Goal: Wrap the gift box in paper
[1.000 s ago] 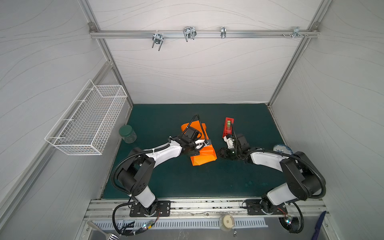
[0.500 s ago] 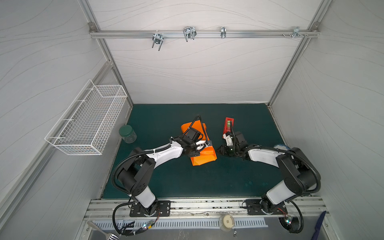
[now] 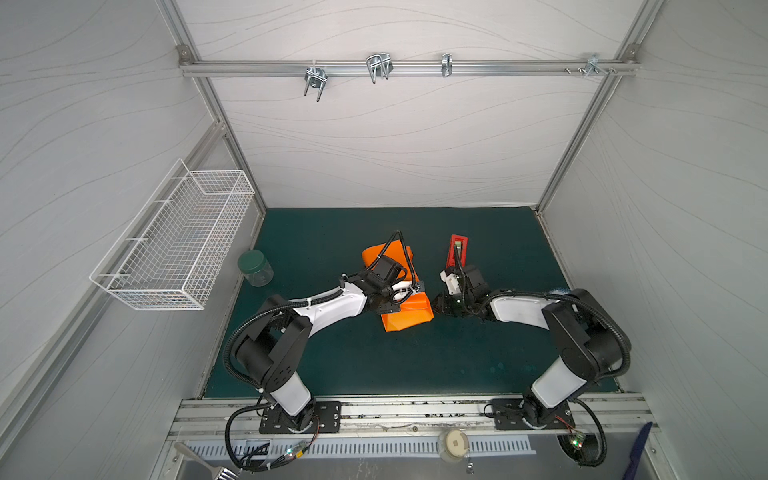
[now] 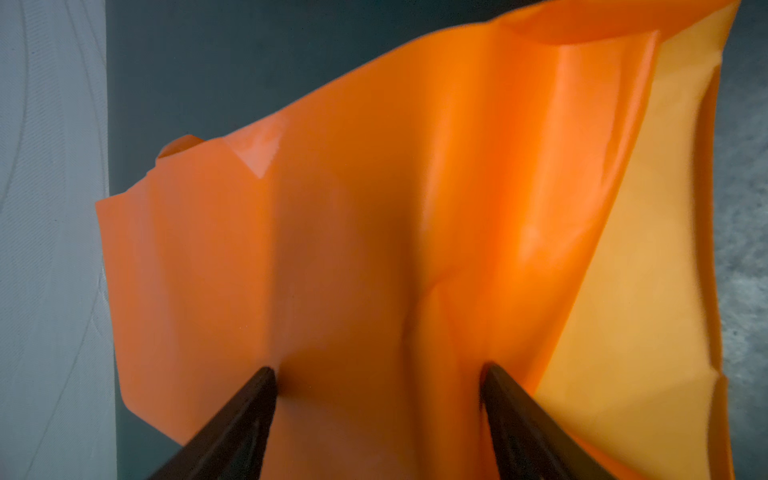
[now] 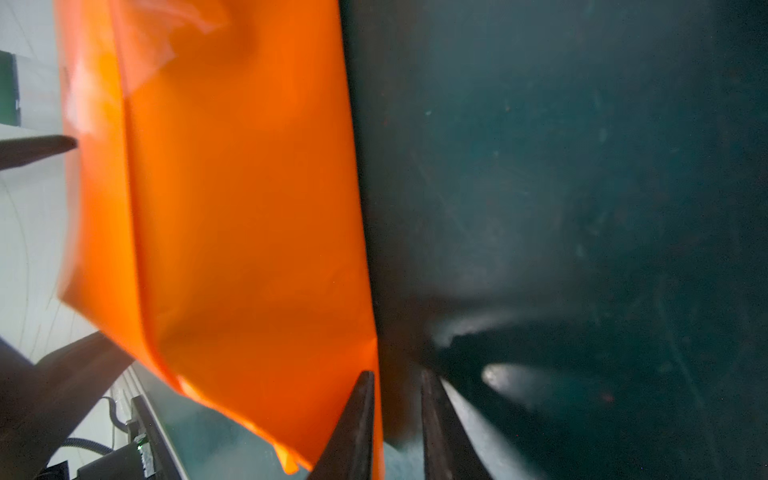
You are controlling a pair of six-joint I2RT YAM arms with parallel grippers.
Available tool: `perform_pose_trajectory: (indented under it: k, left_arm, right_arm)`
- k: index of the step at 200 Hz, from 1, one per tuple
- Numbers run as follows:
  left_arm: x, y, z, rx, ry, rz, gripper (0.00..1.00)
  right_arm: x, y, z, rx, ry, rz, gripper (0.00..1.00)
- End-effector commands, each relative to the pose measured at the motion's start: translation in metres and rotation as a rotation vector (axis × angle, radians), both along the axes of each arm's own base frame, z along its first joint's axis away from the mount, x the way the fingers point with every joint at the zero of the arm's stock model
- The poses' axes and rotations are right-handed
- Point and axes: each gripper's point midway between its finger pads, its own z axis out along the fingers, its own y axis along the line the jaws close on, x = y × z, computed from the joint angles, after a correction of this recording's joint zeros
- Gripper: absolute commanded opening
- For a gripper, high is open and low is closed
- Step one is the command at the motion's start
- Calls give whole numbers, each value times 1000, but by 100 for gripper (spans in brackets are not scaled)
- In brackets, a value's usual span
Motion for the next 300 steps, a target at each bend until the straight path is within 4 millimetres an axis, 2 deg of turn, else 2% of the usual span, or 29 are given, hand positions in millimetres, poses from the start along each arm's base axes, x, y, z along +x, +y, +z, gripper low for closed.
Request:
perform_pose_trajectory:
  k: [1,44,100,146,188,225,251,285,300]
  left_arm:
    - [-4,3,-13,24,31,1,80]
    - [-3,3,-13,25,31,2,80]
    - [-3,2,-16,34,34,5,80]
    - [-4,3,-17,42,38,2,80]
    - [-5,2,-13,37,32,-7,81]
    - [-4,3,-12,38,28,1,81]
    - [-4,2,-12,35,24,1,81]
    - [-3,3,-12,37,23,4,81]
    - [-3,3,-11,36,22,6,81]
  right_arm:
    - [2,9,16,46,-41,29,22]
    - [1,12,28,68,-65,38,21]
    - [-5,21,30,70,-68,60,21]
    - [-4,19,34,61,-80,52,21]
    - [1,0,30,34,-73,8,23]
    - [-8,-11,44,84,-126,21,34]
    - [-16,-4,44,82,-144,54,39]
    - [-11,10,36,31,-144,77,38]
    - [-8,12,30,-8,-142,74,35]
